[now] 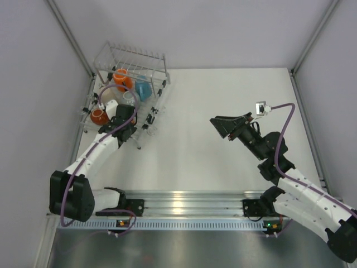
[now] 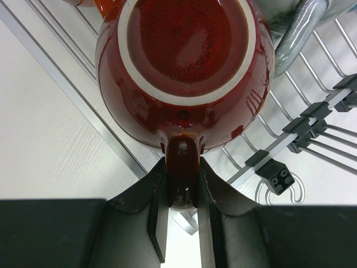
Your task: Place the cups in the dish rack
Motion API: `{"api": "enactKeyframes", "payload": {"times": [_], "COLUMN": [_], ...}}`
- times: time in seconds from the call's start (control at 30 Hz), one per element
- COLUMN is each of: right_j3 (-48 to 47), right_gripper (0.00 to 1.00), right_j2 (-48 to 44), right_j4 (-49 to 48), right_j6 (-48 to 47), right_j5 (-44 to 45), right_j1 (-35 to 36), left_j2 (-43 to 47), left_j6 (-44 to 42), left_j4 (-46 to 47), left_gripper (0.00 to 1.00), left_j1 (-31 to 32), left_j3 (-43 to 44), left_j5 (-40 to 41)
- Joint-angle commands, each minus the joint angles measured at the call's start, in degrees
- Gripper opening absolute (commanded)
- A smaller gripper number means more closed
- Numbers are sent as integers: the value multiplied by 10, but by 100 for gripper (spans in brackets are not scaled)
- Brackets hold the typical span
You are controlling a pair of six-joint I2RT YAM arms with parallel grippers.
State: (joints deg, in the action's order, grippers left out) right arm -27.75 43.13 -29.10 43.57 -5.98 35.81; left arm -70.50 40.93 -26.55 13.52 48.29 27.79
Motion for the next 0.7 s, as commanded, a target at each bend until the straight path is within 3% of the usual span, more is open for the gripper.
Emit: {"api": "enactKeyframes", "payload": {"times": [0.0, 0.43, 0.67], "right_j3": [-16, -28, -31], "right_gripper": [51, 51, 51], "right_j2": [-3, -9, -9], "right_j4": [-10, 5, 8], "right_j6": [-10, -24, -24], "right_j5": [5, 8, 7], "right_j1": [-9, -8, -8], "left_j2": [-2, -27, -48], "left_j6": [14, 34, 32], "left_j4": [67, 71, 70], "left_gripper": [0, 0, 18], "left_j1": [-3, -3, -3], "left_j3": [7, 2, 8], "left_j5": [12, 4, -4]}}
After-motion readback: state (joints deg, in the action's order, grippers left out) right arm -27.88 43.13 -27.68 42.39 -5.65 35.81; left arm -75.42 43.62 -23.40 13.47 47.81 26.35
